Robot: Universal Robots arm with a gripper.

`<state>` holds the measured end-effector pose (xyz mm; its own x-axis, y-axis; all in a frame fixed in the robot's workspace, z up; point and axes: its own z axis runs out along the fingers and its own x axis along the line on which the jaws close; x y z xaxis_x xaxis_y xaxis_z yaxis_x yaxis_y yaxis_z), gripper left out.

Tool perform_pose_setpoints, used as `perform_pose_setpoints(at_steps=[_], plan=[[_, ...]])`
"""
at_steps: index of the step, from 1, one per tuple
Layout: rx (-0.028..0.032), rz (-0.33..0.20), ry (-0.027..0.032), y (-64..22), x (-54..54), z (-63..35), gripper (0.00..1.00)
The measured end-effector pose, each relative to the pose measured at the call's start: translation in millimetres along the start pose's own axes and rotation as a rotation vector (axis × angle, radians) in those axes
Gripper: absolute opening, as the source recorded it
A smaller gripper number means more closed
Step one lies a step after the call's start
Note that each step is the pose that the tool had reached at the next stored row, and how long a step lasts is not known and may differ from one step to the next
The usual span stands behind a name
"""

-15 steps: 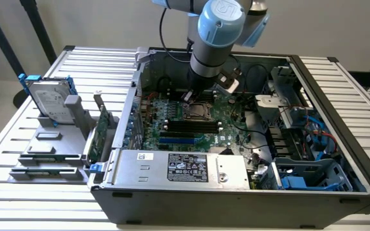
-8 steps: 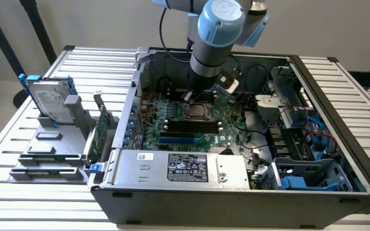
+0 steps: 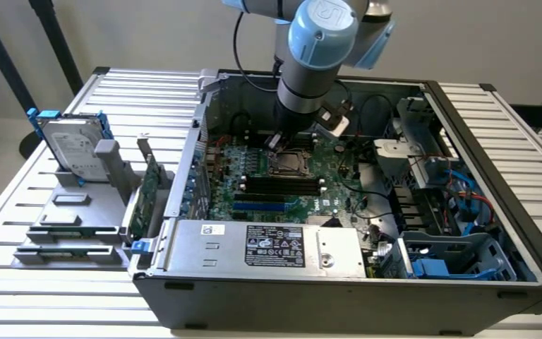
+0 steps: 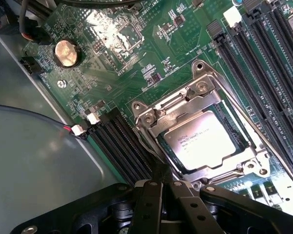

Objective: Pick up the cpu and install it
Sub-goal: 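Install the first cpu locking lever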

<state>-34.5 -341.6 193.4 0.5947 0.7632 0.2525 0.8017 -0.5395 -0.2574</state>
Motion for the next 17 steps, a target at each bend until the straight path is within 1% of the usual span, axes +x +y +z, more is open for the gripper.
perform_pose_setpoints(at_steps=[12,17], plan=[[-0.0009,0.007,0.0031,-2.0,2.2,1.3,0.11],[-0.0012,0.008,0.0028,-2.1,2.2,1.2,0.11]])
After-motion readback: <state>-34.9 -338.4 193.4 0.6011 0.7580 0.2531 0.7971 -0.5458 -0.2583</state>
